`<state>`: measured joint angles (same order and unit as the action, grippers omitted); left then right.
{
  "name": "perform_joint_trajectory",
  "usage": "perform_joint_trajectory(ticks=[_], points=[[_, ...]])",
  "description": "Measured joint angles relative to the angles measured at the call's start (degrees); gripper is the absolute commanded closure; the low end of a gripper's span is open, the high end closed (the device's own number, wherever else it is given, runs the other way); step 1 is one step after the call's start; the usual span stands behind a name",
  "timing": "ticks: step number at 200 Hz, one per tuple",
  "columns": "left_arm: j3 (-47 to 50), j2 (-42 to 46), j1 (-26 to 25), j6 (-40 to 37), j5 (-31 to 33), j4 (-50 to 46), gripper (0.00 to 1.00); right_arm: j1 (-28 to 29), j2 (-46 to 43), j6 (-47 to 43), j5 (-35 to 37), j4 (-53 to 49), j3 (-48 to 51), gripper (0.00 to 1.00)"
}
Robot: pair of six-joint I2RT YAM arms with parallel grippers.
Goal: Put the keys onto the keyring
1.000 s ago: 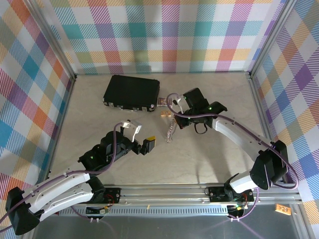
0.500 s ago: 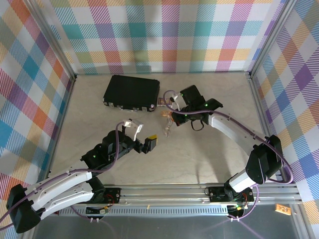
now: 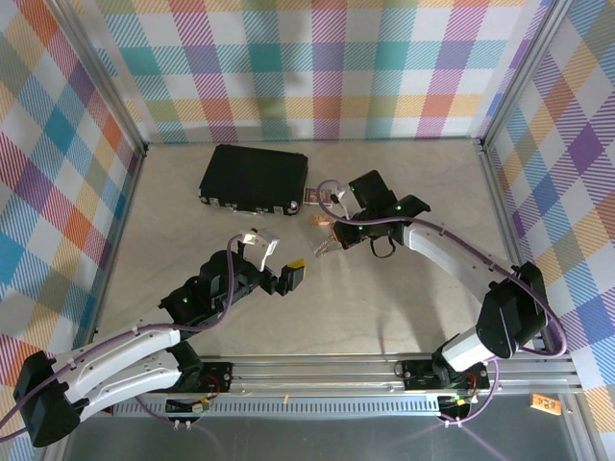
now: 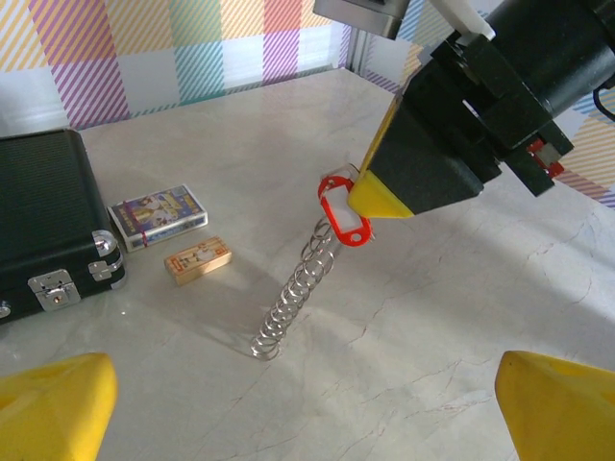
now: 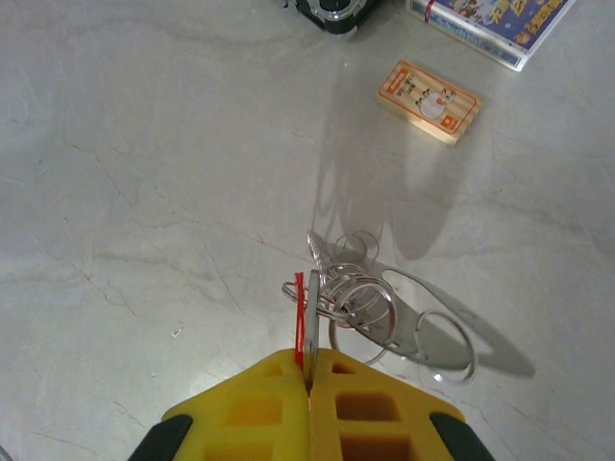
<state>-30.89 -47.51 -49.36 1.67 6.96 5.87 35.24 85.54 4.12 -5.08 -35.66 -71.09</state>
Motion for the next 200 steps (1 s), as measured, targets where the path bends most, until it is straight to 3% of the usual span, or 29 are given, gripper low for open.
perform_joint_trajectory(ticks=[200], points=[[1.64, -0.42, 0.04, 2.43, -1.97, 2.95, 0.0, 0.02, -9.42, 9.49, -10.69, 6.58, 22.91, 1.0]])
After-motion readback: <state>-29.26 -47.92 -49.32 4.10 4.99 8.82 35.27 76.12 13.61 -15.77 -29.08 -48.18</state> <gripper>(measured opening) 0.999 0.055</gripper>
